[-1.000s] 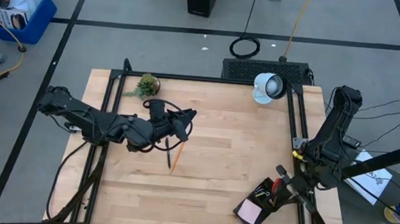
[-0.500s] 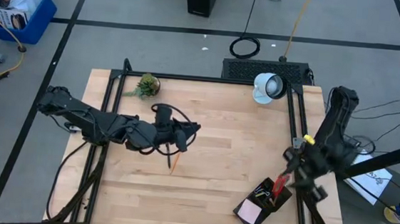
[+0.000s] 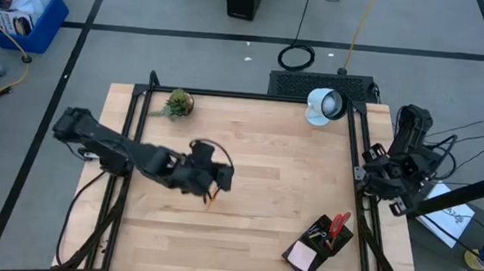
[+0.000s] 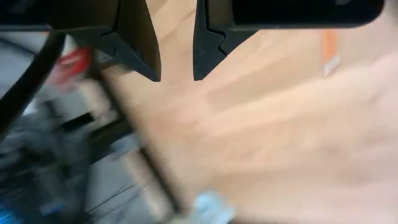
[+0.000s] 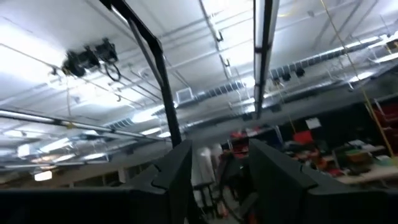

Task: Pick and place office supplies into organizer
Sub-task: Put the light orange pencil into the desk organizer

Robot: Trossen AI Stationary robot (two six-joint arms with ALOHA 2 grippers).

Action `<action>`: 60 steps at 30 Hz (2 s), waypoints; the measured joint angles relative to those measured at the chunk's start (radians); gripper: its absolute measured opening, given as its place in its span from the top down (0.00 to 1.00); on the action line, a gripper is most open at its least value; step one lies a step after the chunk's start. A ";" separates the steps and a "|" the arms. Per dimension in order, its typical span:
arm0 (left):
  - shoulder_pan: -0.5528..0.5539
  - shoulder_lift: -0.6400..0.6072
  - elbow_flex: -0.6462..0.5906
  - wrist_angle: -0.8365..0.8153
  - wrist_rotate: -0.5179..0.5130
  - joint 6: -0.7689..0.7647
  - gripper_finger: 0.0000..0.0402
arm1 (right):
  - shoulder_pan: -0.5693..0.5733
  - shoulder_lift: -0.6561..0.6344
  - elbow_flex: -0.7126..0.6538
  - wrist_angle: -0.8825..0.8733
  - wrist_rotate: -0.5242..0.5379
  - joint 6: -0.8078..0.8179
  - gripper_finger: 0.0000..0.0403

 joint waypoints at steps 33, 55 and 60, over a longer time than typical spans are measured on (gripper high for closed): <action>-0.009 0.460 0.001 -0.268 0.281 -0.437 0.76 | 0.000 0.023 0.041 0.006 0.180 -0.023 0.66; -0.007 0.525 0.001 -0.357 0.314 -0.441 0.76 | 0.000 0.023 0.041 0.006 0.208 -0.028 0.67; -0.008 0.540 0.003 -0.333 0.326 -0.432 0.76 | 0.000 0.023 0.041 0.006 0.207 -0.025 0.67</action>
